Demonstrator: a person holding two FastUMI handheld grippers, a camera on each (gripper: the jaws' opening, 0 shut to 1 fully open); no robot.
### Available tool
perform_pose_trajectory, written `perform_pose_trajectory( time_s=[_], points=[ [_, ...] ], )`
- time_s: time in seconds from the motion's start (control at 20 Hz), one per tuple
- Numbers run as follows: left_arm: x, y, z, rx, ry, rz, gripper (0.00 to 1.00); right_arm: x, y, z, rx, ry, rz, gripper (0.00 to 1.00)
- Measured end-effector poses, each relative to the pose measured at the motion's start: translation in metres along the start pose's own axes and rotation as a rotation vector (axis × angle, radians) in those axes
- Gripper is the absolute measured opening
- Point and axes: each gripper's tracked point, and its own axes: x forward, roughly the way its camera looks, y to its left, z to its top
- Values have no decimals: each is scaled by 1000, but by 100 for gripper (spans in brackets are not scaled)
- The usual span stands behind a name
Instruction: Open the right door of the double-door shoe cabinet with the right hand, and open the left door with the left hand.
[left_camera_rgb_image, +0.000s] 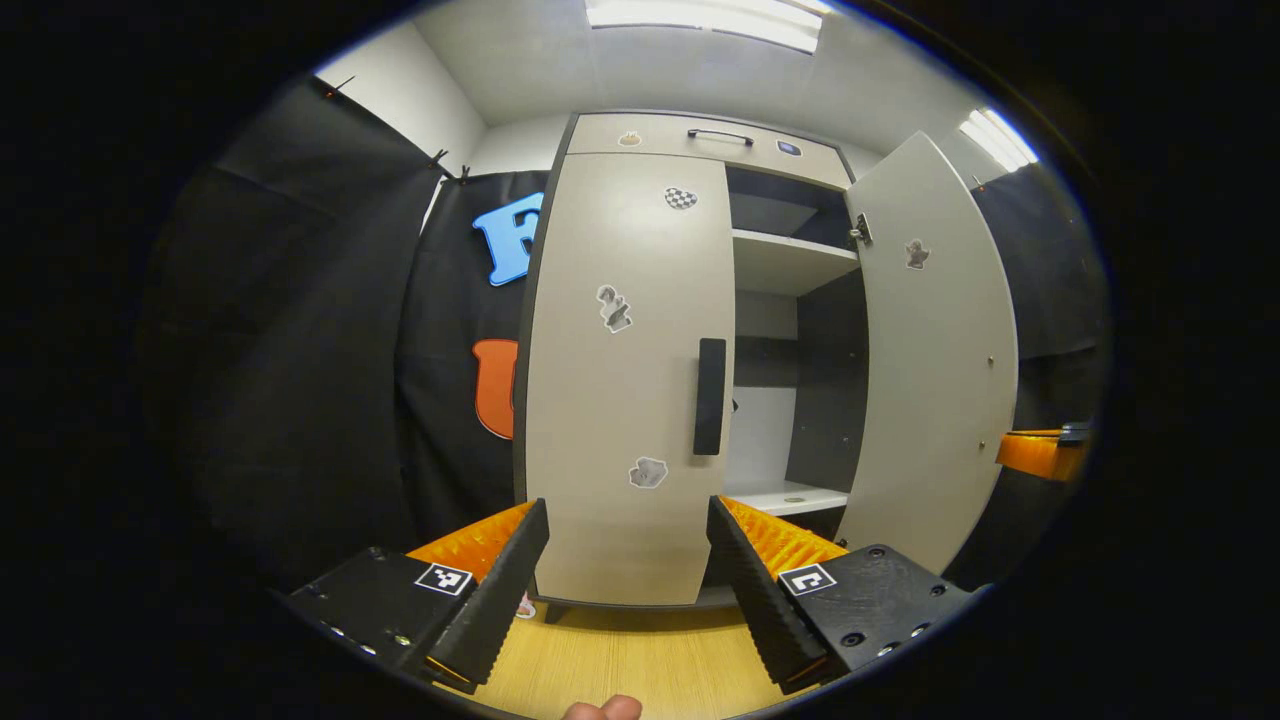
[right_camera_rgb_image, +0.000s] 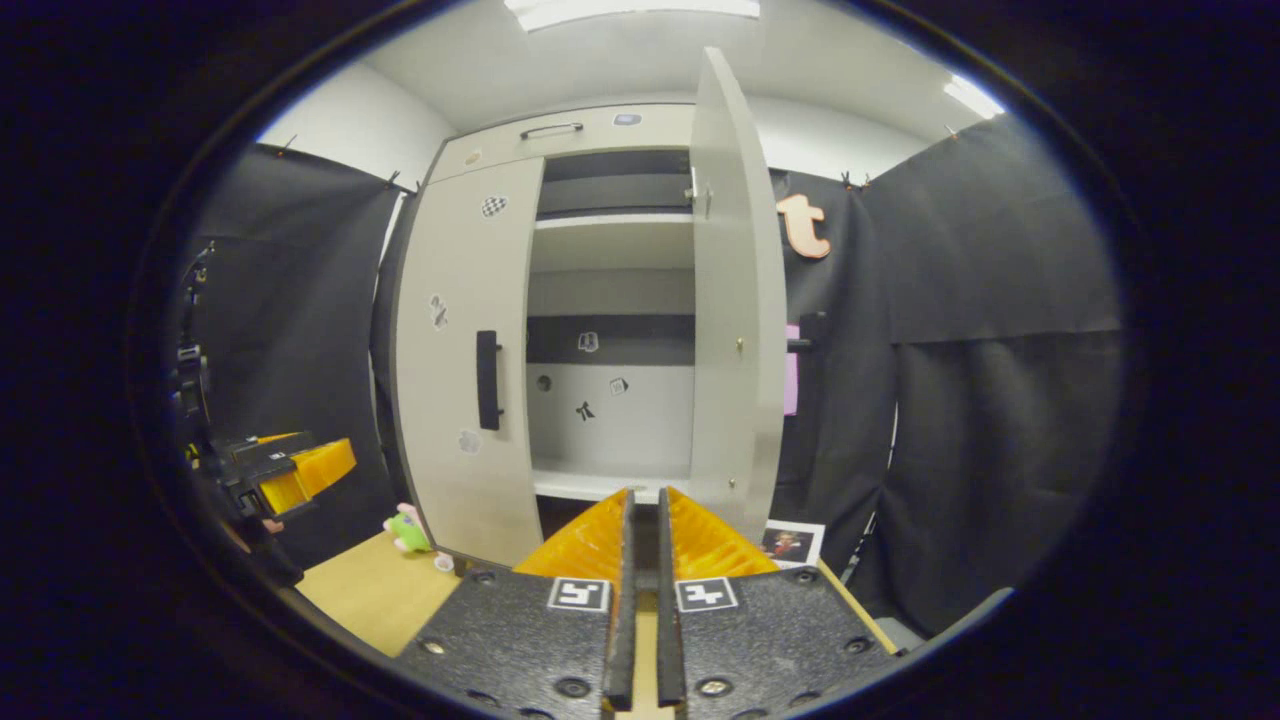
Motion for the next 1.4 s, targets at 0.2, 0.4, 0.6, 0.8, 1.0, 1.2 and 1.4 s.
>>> perform_pose_trajectory(
  time_s=[0.2,0.4,0.6,0.8,1.0,1.2,1.4],
  points=[
    [-4,-1,4,6,-19,-6,95,6,-7,-3,-6,-6,-68,63],
    [0,-1,9,-14,-45,3,95,8,-1,-2,34,-38,-49,88],
    [19,-2,18,-13,-63,8,95,11,0,-3,23,-42,-42,90],
    [49,-31,37,-36,-90,-63,95,11,4,-7,22,-33,-24,90],
    [86,-54,54,-2,-123,-106,95,9,6,-10,50,-25,-3,90],
    [128,-63,56,25,-124,-95,95,6,5,-12,50,-26,5,90],
    [168,-65,47,50,-81,-74,95,10,-8,-7,5,-42,-19,90]
  ],
)
